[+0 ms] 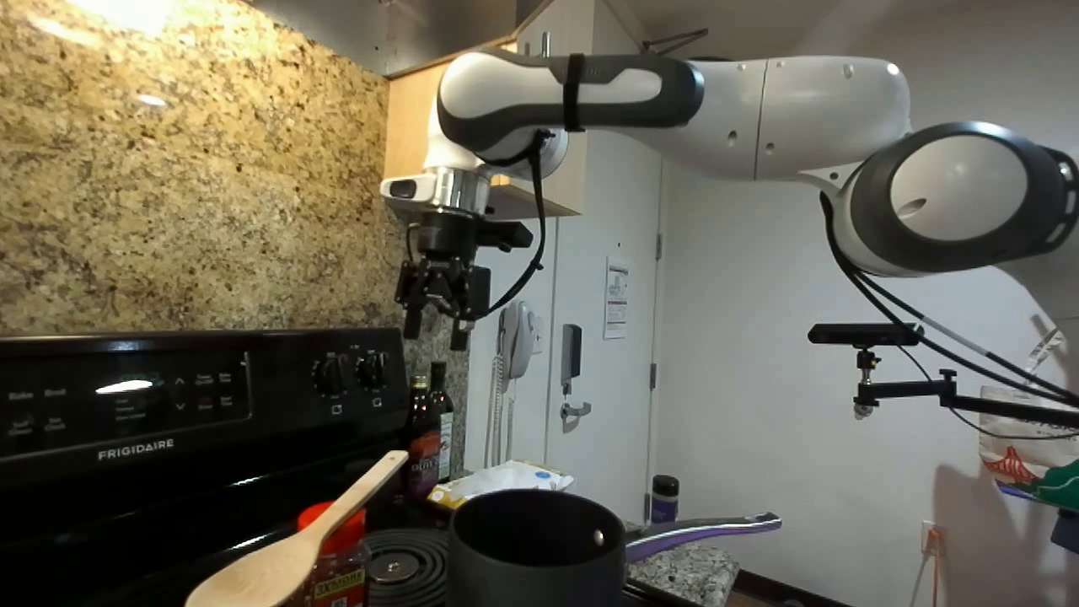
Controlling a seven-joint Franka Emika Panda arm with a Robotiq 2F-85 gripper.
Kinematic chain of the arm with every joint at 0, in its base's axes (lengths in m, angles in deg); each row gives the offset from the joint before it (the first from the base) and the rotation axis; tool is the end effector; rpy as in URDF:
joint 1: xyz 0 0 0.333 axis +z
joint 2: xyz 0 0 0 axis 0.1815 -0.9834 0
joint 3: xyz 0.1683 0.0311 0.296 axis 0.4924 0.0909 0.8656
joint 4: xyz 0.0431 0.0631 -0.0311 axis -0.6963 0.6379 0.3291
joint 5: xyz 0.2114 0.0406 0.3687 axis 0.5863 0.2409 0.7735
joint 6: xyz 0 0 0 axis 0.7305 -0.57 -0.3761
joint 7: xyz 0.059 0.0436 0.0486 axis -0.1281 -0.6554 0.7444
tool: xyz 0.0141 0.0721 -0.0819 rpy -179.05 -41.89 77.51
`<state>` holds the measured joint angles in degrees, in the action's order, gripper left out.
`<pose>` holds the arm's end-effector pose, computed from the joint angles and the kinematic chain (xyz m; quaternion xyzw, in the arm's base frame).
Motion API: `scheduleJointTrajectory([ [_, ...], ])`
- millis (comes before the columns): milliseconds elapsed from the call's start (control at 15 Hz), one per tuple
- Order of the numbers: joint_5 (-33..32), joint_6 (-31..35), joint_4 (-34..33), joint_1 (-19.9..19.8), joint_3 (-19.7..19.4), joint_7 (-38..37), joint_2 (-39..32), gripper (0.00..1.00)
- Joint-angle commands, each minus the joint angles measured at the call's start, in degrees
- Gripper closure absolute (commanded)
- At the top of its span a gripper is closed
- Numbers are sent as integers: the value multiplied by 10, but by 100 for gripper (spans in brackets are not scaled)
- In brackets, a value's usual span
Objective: Take the wooden spoon out of the pot then put the lid on it
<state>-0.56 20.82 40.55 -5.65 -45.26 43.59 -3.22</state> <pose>0.7643 0.0367 0.5902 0.7739 0.6312 0.0506 0.0140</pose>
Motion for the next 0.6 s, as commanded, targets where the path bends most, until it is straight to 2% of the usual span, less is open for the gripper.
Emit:
scheduleJointTrajectory([
  [0,11,88,63,16,-7,-108,27,0],
  [200,-14,191,166,36,-23,-194,76,0],
  [533,-96,260,294,79,-75,-349,164,0],
])
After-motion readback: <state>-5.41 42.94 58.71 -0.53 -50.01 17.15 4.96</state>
